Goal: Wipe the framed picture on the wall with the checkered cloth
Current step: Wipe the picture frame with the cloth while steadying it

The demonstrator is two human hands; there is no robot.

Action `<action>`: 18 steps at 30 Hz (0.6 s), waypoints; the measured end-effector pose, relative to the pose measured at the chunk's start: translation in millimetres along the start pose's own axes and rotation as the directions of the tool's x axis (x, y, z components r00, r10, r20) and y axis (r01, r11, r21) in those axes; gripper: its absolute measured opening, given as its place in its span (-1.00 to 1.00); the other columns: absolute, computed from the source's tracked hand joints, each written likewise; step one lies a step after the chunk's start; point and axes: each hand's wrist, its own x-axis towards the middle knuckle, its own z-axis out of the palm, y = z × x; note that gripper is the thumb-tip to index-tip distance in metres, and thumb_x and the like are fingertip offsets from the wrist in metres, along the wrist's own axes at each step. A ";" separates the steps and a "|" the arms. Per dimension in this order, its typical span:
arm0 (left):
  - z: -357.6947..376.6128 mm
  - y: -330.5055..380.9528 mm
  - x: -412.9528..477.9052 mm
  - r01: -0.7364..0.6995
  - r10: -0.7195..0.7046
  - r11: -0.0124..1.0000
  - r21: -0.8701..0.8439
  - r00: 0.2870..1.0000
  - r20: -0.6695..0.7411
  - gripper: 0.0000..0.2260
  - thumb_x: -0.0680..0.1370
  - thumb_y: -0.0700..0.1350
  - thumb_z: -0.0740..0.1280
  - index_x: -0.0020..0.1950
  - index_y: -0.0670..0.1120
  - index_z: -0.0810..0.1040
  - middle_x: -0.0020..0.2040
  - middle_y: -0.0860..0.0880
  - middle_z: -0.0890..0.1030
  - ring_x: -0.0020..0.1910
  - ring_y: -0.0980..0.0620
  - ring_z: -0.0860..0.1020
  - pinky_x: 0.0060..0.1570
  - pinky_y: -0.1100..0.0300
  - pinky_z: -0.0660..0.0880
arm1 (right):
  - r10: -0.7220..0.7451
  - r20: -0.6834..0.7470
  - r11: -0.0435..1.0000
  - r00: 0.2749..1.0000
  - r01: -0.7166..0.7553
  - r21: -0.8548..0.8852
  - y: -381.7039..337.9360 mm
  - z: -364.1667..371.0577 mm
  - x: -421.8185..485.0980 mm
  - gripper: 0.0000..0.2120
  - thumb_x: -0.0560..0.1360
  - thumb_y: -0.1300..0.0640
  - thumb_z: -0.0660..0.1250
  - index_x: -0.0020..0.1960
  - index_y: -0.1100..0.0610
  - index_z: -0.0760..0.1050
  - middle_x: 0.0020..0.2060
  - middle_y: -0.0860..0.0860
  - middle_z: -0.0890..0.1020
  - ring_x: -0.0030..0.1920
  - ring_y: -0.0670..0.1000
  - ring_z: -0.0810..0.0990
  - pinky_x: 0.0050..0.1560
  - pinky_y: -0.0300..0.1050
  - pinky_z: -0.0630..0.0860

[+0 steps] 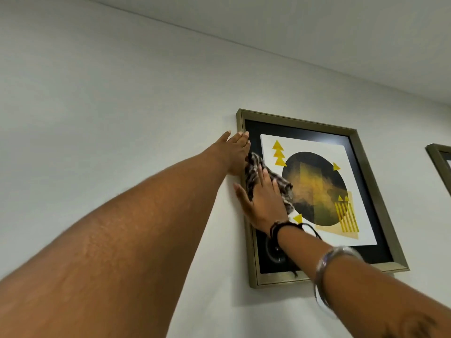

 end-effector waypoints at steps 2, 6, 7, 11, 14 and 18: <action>-7.2 -1.3 2.0 0.007 -0.007 1.000 -0.012 1.000 -0.008 -0.30 0.63 0.10 0.14 0.62 -0.16 -0.10 0.64 -0.16 -0.16 0.63 -0.08 -0.17 0.56 -0.09 -0.19 | -0.011 0.008 0.999 1.000 0.011 -0.052 0.3 -11.6 21.8 -0.20 0.55 -0.38 -0.11 0.63 0.03 -0.19 0.64 0.01 -0.04 0.62 0.00 -0.11 0.60 0.05 -0.15; -17.4 -2.5 8.1 0.023 -0.025 0.999 -0.042 0.999 -0.047 -0.36 0.65 0.09 0.06 0.63 -0.15 -0.10 0.64 -0.14 -0.17 0.63 -0.07 -0.18 0.56 -0.09 -0.21 | -0.002 -0.072 0.997 0.997 -0.003 -0.081 1.0 -10.4 20.1 -0.10 0.47 -0.46 -0.17 0.63 0.08 -0.14 0.63 0.02 0.00 0.62 -0.01 -0.11 0.60 0.04 -0.16; -16.9 -2.9 8.2 0.026 -0.028 0.999 -0.046 0.998 -0.051 -0.37 0.66 0.08 0.04 0.63 -0.14 -0.11 0.64 -0.14 -0.18 0.63 -0.07 -0.18 0.56 -0.09 -0.22 | 0.003 -0.091 0.996 0.996 -0.010 -0.083 0.6 -6.0 13.9 -0.07 0.46 -0.48 -0.19 0.63 0.09 -0.13 0.63 0.03 0.01 0.62 -0.02 -0.11 0.61 0.04 -0.15; -10.4 -9.6 5.8 0.050 -0.051 0.999 -0.018 0.998 -0.035 -0.22 0.61 0.25 0.10 0.63 -0.16 -0.14 0.64 -0.14 -0.21 0.63 -0.09 -0.18 0.55 -0.10 -0.22 | -0.005 -0.117 0.998 0.993 -0.002 -0.060 4.9 19.2 -26.7 -0.09 0.48 -0.50 -0.14 0.63 0.05 -0.11 0.63 0.01 0.05 0.62 -0.03 -0.07 0.61 0.04 -0.13; -7.9 -7.7 5.8 0.050 -0.050 0.998 0.024 0.999 -0.016 -0.01 0.48 0.43 0.17 0.62 -0.17 -0.17 0.64 -0.15 -0.22 0.62 -0.10 -0.20 0.56 -0.11 -0.22 | -0.001 -0.128 1.000 0.992 0.003 0.016 13.0 32.5 -59.6 -0.12 0.48 -0.48 -0.07 0.63 0.01 -0.11 0.62 -0.01 0.09 0.62 -0.03 -0.03 0.60 0.00 -0.14; 0.9 5.1 -0.9 0.027 -0.028 0.999 0.041 0.999 0.023 0.11 0.40 0.49 0.23 0.62 -0.18 -0.17 0.64 -0.16 -0.19 0.62 -0.12 -0.19 0.57 -0.12 -0.21 | 0.008 -0.089 0.998 0.996 -0.004 0.056 18.3 35.4 -88.1 -0.16 0.50 -0.47 -0.05 0.62 -0.06 -0.15 0.61 -0.03 0.12 0.61 -0.02 0.01 0.60 0.04 -0.05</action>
